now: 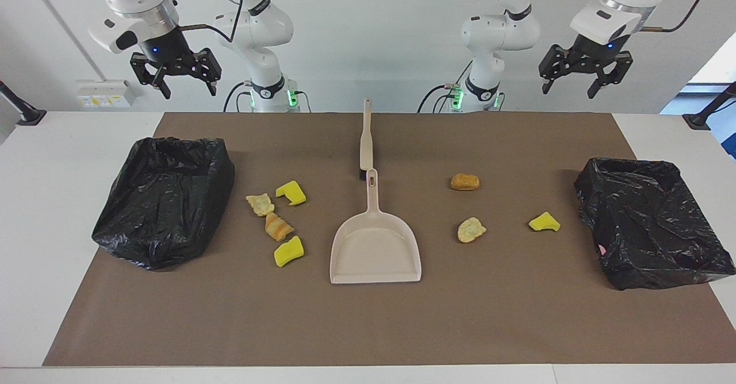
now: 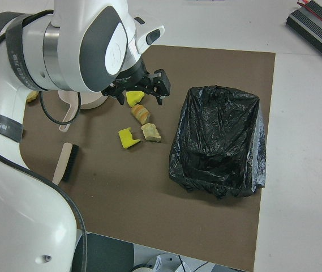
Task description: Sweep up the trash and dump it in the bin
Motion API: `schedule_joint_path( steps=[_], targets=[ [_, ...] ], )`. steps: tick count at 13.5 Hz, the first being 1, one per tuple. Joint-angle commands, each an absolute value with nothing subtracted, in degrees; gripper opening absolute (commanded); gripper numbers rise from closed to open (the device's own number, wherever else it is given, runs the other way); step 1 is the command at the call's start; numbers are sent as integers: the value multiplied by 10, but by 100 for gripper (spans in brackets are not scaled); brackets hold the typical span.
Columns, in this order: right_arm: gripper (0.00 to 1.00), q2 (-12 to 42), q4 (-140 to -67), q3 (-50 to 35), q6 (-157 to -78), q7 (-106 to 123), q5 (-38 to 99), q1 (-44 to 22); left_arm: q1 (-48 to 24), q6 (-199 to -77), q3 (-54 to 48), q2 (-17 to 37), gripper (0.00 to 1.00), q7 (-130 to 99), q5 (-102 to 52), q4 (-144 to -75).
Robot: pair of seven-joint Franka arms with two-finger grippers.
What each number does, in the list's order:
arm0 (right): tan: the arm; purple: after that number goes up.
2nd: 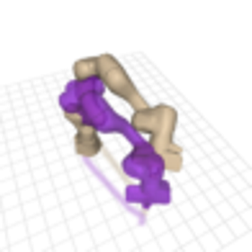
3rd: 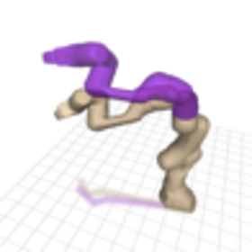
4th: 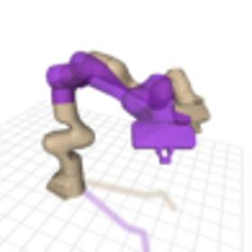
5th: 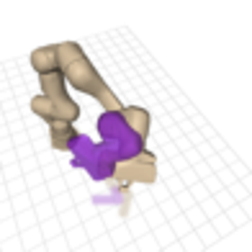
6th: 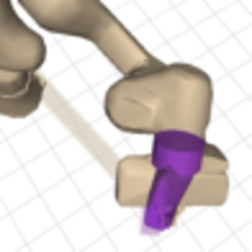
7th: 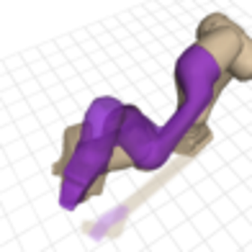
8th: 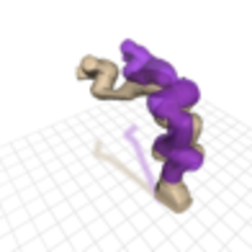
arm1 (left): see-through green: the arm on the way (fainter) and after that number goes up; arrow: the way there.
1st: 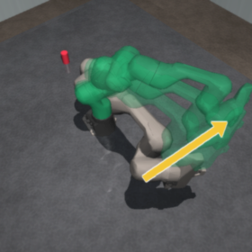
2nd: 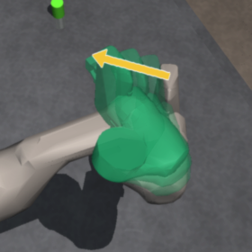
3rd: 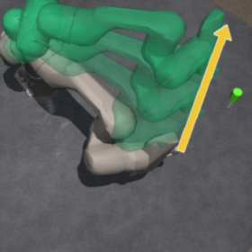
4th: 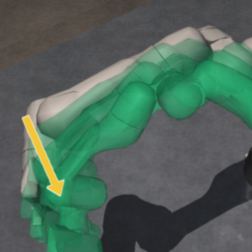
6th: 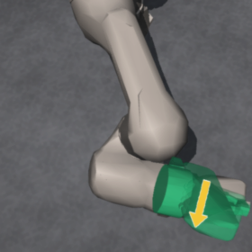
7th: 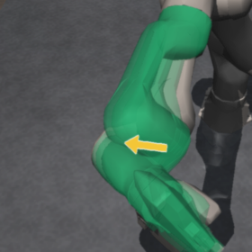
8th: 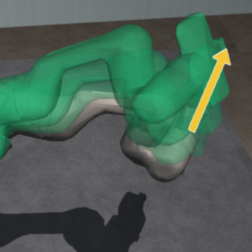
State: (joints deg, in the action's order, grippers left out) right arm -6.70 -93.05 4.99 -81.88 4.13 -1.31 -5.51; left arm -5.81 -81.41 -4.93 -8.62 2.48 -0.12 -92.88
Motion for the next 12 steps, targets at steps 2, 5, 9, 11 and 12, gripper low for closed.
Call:
schedule_joint_path(
  steps=[2, 5, 9, 11, 12],
  targets=[
    [100, -26, -930, 44, -866, 1, -18, -65, -63, -875, -101, -169, 100, -16, -40, -1069],
    [100, 27, -895, 44, -871, -11, -16, -80, -63, -904, -153, -187, 100, -46, -71, -1124],
    [100, 90, -879, 40, -908, -74, -11, -105, -63, -973, -242, -200, 100, -134, -110, -1204],
    [100, 137, -849, 40, -916, -119, 21, -113, -65, -1001, -275, -204, 100, -170, -125, -1230],
    [100, 162, -837, 36, -921, -148, 33, -119, -65, -1005, -291, -203, 100, -180, -138, -1236]
  ],
)
